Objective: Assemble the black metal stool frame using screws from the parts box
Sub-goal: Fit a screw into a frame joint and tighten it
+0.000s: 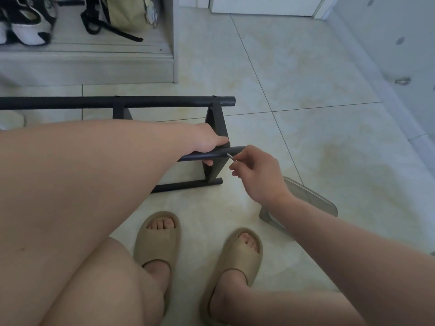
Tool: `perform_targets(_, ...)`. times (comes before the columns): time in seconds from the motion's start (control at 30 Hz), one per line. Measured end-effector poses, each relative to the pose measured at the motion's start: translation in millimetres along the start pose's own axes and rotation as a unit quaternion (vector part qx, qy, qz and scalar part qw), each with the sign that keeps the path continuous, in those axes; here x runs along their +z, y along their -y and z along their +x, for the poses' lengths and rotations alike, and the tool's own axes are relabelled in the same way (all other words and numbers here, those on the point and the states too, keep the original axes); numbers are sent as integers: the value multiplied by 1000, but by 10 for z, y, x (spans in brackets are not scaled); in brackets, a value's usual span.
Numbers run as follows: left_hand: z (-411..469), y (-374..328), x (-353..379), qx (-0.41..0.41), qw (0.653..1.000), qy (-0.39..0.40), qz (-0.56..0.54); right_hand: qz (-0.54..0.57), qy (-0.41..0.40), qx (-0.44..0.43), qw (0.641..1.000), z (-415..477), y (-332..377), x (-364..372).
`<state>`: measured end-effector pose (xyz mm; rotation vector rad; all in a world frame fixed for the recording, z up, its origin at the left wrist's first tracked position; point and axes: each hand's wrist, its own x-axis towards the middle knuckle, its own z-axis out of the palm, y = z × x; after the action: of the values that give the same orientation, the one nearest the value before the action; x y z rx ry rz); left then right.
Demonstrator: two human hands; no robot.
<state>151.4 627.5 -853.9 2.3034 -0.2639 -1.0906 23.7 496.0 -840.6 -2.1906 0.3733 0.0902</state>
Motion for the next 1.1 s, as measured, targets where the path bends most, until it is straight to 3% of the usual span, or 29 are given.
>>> perform_targets(0.47,-3,18,4,-7,999,-5,-31,-31,17,-1,999,157,23,71)
perform_targets(0.97,-42,-6,10,-7,999,9,-52,59,-6,70,996,243,51,177)
perform_targets(1.1,-48,-15,-11,-16,997,-4,-70,23,15,84,996,332,78,143)
